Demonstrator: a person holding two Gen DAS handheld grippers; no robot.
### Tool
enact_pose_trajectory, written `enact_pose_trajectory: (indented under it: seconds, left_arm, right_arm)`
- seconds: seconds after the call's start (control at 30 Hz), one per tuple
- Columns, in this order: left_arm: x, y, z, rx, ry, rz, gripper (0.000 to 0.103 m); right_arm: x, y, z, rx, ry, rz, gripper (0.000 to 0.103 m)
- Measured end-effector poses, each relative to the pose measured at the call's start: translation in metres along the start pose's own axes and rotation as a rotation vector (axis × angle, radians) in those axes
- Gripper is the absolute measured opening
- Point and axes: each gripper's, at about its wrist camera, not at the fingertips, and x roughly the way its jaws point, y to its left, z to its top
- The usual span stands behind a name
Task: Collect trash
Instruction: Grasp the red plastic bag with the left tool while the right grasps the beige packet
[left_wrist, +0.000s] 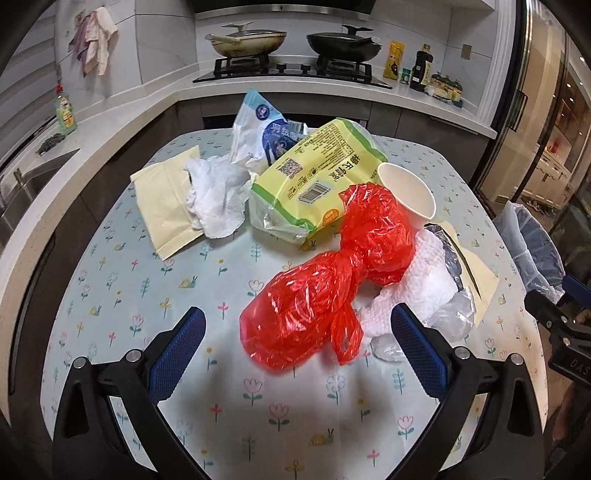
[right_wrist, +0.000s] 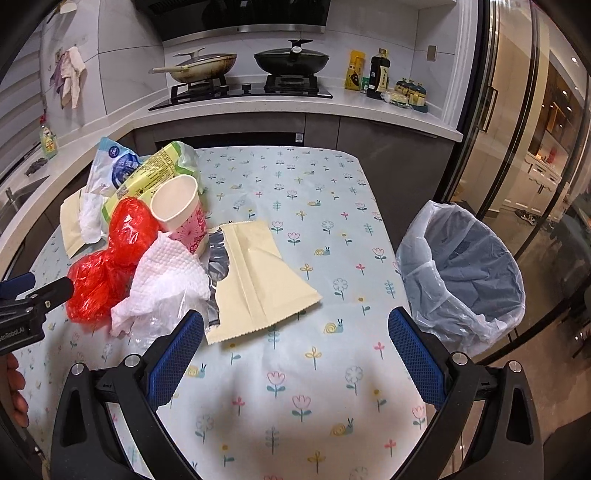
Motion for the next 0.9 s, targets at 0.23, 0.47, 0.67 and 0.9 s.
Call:
enact_pose_trajectory:
  seconds: [0.23,0.47,0.67,0.9]
  left_arm:
    - [0.046,0.000,0.015,0.028,0.056,-0.079,0.096]
    - [0.071,0.003,0.017,-0.028,0.097,-0.156,0.092]
    - [0.076,0.007,0.014,-0.028,0.124,-0.178,0.067]
    - [0.060,0.001,0.008,-0.007,0.113,-0.183,0.046]
  right_arm:
    - [0.058,0.005,0.023,0.054,0.073,0.055,0.096]
    - [0.101,0.016,0.029,0.056,0.130,0.074,0.096]
    - [0.115,0.016,0.021,0.056,0.171,0.076,0.083]
    - [0.098,0.012,0.010,0.054,0.157,0.104,0.051]
